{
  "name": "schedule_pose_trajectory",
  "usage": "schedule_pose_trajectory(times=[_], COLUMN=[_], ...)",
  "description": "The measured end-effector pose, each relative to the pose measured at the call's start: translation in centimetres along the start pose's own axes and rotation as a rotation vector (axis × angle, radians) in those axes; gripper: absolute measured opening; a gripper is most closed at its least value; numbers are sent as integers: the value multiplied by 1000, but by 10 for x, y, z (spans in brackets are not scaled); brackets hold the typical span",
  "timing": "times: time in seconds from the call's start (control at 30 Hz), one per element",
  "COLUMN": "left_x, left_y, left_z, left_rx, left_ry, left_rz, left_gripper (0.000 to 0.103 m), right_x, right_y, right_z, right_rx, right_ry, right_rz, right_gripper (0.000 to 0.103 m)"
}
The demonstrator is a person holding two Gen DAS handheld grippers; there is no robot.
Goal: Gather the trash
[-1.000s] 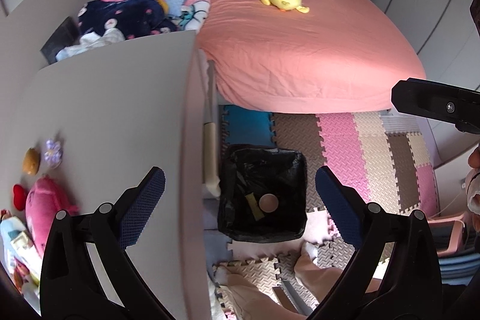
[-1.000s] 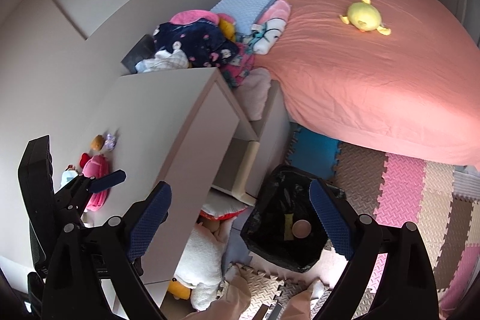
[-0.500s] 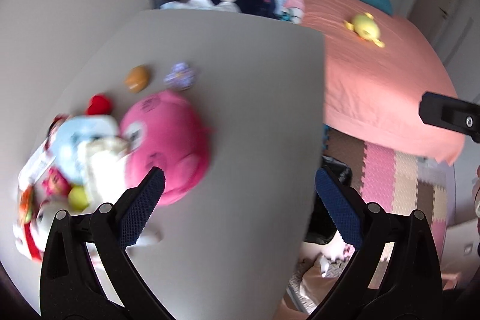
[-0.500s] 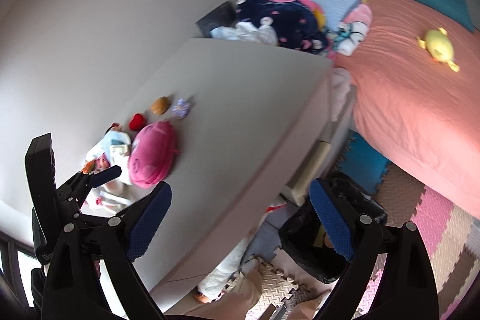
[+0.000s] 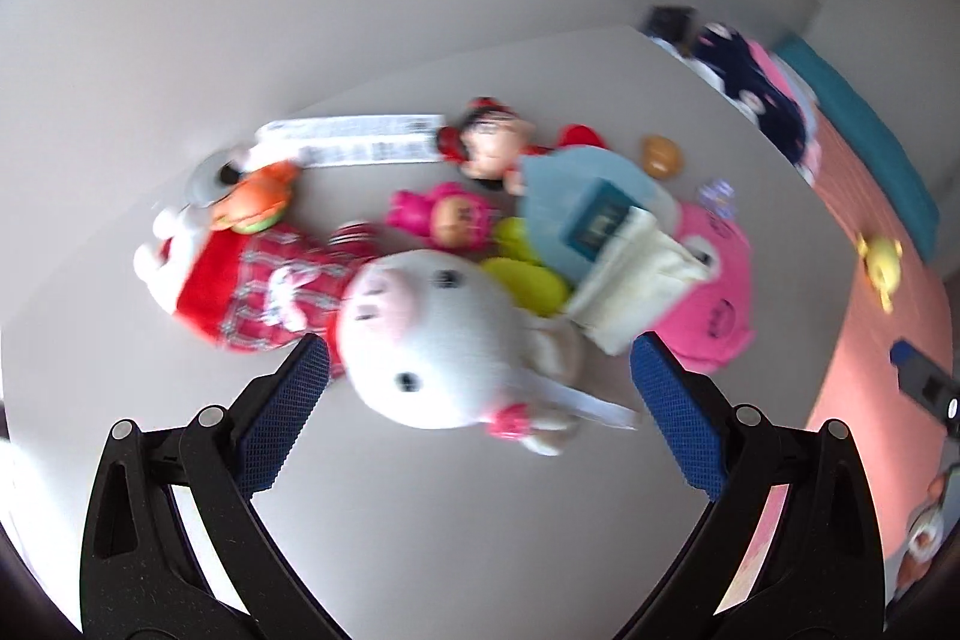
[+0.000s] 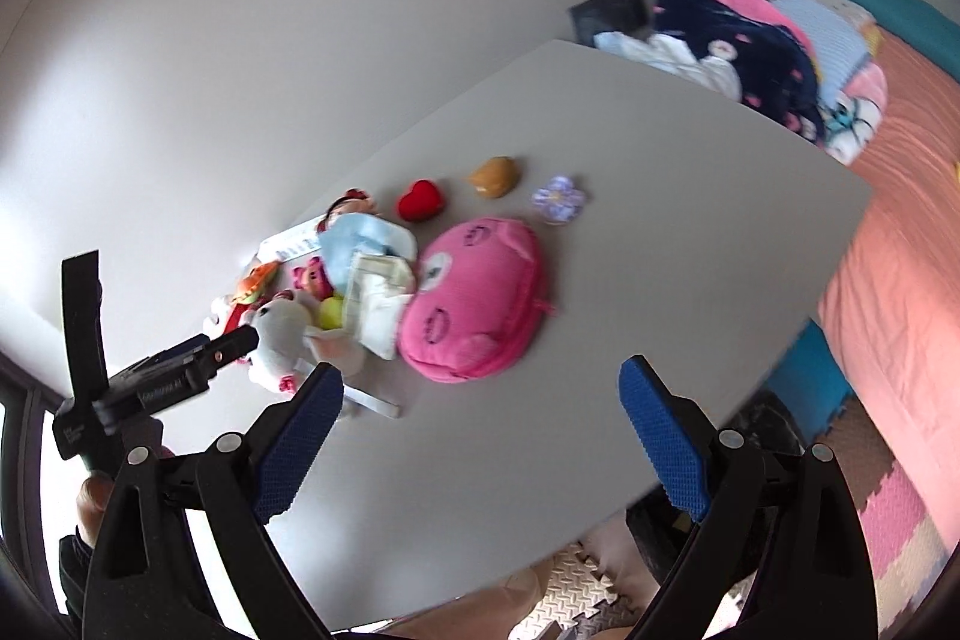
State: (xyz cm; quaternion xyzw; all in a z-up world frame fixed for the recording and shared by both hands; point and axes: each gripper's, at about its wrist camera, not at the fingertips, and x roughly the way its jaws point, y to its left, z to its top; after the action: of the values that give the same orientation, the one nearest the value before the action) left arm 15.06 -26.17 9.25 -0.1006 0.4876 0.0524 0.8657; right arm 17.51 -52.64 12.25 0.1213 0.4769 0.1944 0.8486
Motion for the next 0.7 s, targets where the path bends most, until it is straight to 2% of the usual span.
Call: schedule_pose_trajectory(times=[0.2,0.33,0.4,0.5,0.7], left_x=[17,31,34,35,29], left_y=[64,93,102,105,126], left_z=[5,5,7,13,10], left_rx=[-233,-311,-335,-369,-506], left_ry=[54,95,95,77,46], left_rz=[37,39,12,12,-10], left_gripper=[97,97,97,97,97], right_x=[35,60,72,90,118], right_y=[46,69,77,82,89], right_z=[12,21,26,34,41], right_rx=[-119,-191,-221,-255,-354], right_ry=[16,32,44,66,110], right_rz=[53,60,54,60,48], right_gripper=[93,83,81,79,75])
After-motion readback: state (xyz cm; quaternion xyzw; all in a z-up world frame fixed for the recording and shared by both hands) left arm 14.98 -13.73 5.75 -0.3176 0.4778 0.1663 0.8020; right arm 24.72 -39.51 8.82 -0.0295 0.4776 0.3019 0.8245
